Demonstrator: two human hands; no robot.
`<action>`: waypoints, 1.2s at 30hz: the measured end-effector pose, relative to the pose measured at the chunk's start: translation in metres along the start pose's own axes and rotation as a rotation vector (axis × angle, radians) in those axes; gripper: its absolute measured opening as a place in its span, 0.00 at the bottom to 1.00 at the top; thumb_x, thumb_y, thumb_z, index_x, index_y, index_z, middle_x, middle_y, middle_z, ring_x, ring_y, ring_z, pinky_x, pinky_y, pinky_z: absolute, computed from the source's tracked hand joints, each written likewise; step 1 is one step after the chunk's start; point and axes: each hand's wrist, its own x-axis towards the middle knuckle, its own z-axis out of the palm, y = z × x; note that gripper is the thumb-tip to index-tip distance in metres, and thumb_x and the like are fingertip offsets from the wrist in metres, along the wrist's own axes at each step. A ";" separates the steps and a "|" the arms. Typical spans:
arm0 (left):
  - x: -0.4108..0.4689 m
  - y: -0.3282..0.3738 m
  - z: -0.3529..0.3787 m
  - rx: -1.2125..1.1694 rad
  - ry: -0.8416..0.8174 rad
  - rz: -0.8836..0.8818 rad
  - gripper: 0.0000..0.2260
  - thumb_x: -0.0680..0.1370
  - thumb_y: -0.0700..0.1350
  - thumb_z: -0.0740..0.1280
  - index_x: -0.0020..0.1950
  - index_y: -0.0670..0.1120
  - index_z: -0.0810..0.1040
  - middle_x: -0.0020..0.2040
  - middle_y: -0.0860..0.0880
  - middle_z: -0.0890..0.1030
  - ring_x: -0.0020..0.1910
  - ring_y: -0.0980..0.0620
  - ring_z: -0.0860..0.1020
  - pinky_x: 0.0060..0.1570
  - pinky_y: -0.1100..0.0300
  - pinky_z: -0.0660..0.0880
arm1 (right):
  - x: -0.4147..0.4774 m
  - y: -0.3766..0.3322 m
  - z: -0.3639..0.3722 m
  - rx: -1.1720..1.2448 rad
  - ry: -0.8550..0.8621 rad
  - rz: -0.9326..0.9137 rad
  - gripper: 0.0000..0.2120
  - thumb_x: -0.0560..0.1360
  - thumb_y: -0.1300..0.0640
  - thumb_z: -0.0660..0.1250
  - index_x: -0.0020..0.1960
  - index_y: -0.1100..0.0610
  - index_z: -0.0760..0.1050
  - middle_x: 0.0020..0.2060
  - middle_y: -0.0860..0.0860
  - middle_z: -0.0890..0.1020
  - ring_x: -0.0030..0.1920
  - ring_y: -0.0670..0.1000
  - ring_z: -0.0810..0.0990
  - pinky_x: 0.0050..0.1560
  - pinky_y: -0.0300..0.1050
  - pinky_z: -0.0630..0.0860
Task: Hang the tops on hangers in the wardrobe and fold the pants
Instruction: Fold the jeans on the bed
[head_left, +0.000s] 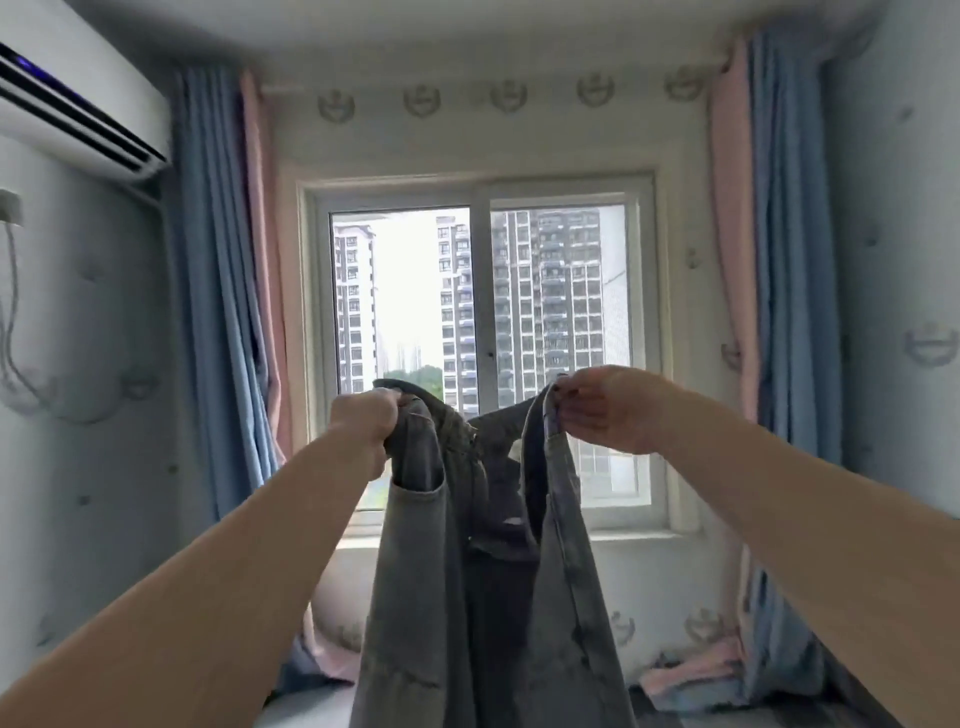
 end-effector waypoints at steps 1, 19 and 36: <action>-0.005 0.014 0.008 -0.011 -0.027 0.040 0.08 0.79 0.36 0.69 0.58 0.38 0.80 0.50 0.37 0.84 0.47 0.40 0.84 0.51 0.42 0.82 | 0.002 -0.014 0.007 -0.037 -0.007 -0.047 0.07 0.78 0.63 0.68 0.41 0.60 0.79 0.36 0.55 0.82 0.36 0.51 0.82 0.44 0.45 0.83; -0.065 0.068 0.054 0.025 -0.473 0.336 0.19 0.74 0.29 0.68 0.63 0.43 0.78 0.53 0.44 0.85 0.45 0.45 0.84 0.42 0.54 0.80 | -0.004 -0.111 0.075 -0.281 -0.066 -0.303 0.04 0.74 0.64 0.72 0.41 0.63 0.81 0.33 0.56 0.85 0.33 0.51 0.85 0.38 0.44 0.84; -0.032 0.074 0.017 -0.134 -0.391 0.317 0.20 0.76 0.25 0.63 0.59 0.45 0.81 0.51 0.44 0.87 0.47 0.41 0.86 0.42 0.50 0.83 | 0.009 0.031 -0.015 0.077 -0.318 0.002 0.34 0.68 0.32 0.74 0.65 0.55 0.80 0.64 0.59 0.81 0.64 0.63 0.80 0.62 0.60 0.78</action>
